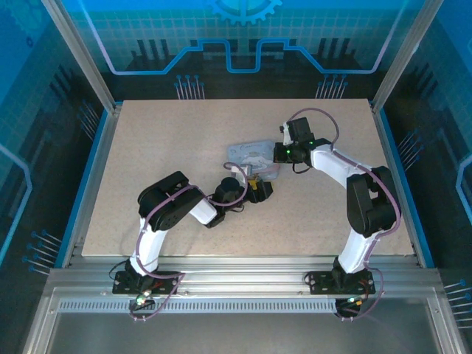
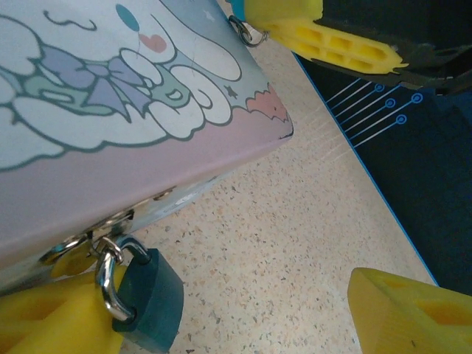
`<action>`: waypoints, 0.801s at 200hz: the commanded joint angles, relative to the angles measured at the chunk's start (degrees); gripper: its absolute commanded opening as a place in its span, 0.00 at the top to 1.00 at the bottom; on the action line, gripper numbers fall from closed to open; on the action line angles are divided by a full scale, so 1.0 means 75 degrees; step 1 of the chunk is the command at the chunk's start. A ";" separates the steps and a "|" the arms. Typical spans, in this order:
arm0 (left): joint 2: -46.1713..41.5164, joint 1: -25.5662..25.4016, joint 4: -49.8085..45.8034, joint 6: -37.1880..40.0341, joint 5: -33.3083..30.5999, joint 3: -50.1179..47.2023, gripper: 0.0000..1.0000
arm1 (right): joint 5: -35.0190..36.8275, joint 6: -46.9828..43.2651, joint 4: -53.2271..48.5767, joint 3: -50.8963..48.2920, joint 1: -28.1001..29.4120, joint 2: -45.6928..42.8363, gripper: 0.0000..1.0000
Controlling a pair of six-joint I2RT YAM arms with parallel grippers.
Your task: Unlock the padlock with the key
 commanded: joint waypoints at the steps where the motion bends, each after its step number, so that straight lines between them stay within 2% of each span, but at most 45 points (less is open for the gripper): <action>1: 0.0243 0.0048 -0.0662 -0.0195 -0.0064 0.0118 0.22 | -0.0080 -0.0120 -0.0016 -0.0070 0.0134 0.0009 1.00; 90: 0.0274 0.0262 -0.0789 -0.0347 0.0121 -0.0073 0.54 | -0.0083 -0.0110 0.0078 -0.0212 0.0133 -0.0092 1.00; 160: 0.0228 0.0424 -0.1293 -0.0249 0.0329 -0.0014 0.74 | -0.0092 -0.0069 0.0172 -0.0376 0.0132 -0.0233 1.00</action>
